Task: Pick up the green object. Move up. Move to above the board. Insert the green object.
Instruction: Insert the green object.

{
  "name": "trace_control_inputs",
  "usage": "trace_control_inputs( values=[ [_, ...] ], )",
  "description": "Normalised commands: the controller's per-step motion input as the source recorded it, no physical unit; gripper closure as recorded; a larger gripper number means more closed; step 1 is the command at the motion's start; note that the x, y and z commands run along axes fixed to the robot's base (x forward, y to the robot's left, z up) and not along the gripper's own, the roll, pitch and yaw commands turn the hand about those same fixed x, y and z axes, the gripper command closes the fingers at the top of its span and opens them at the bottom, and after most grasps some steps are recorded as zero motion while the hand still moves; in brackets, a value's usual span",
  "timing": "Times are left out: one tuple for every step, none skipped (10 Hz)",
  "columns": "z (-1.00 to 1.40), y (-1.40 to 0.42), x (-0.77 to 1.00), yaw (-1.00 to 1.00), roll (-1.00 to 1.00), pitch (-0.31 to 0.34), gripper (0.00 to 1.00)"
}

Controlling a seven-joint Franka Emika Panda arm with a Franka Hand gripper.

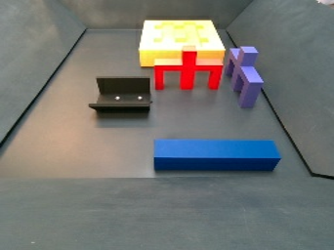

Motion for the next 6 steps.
trace_control_inputs(
  values=[
    [-1.00, -0.22, -0.27, 0.03, 0.00, -0.076, 1.00],
    [-0.90, -0.11, -0.26, 0.21, -0.09, 0.000, 1.00],
    [-0.89, -0.08, -0.27, 0.23, -0.11, 0.000, 1.00],
    [-0.81, -0.01, -0.30, 0.19, -0.16, 0.000, 1.00],
    [-0.52, 0.00, -0.22, 0.23, -0.31, 0.000, 1.00],
    [-0.26, 0.00, -0.12, 0.27, -0.43, -0.010, 1.00]
  ],
)
